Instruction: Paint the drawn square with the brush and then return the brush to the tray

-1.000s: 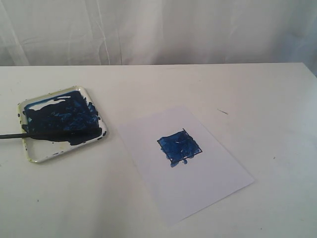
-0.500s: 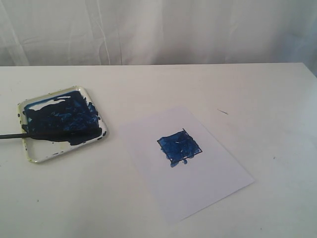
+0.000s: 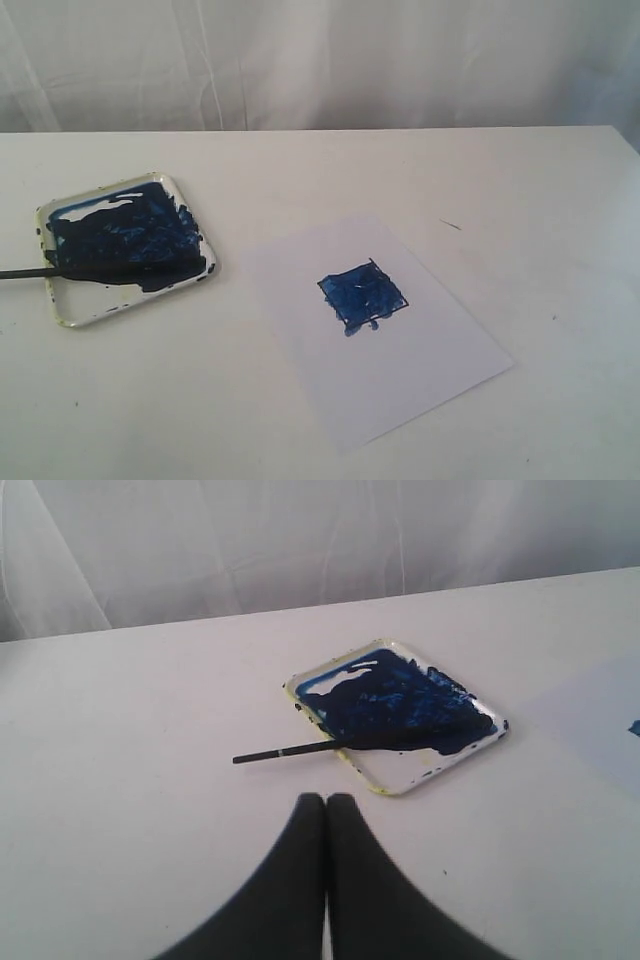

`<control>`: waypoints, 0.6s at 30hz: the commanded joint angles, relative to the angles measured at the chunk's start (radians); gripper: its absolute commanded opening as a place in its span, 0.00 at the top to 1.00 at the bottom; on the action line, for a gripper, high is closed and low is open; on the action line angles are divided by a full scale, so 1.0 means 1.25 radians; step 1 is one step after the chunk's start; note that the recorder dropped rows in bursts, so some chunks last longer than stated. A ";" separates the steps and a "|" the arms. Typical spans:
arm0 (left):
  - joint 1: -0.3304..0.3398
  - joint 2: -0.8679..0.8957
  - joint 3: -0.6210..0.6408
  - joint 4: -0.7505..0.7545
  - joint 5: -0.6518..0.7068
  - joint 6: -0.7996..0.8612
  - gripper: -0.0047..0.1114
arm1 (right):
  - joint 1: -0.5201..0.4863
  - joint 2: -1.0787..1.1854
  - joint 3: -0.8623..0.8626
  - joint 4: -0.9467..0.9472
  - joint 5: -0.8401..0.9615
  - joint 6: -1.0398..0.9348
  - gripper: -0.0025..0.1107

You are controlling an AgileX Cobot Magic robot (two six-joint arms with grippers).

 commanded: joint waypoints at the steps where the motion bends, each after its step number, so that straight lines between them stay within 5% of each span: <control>1: 0.001 -0.005 0.021 0.001 -0.013 -0.003 0.96 | 0.001 0.000 0.049 -0.013 -0.087 0.005 0.98; 6: 0.001 -0.005 0.093 0.009 -0.114 -0.003 0.96 | 0.001 0.000 0.170 -0.013 -0.289 0.005 0.98; 13: 0.001 -0.005 0.308 0.011 -0.411 -0.028 0.96 | 0.001 0.000 0.368 0.003 -0.645 0.033 0.98; 18: 0.001 -0.005 0.451 0.003 -0.522 -0.067 0.96 | 0.001 0.000 0.484 0.003 -0.756 0.033 0.98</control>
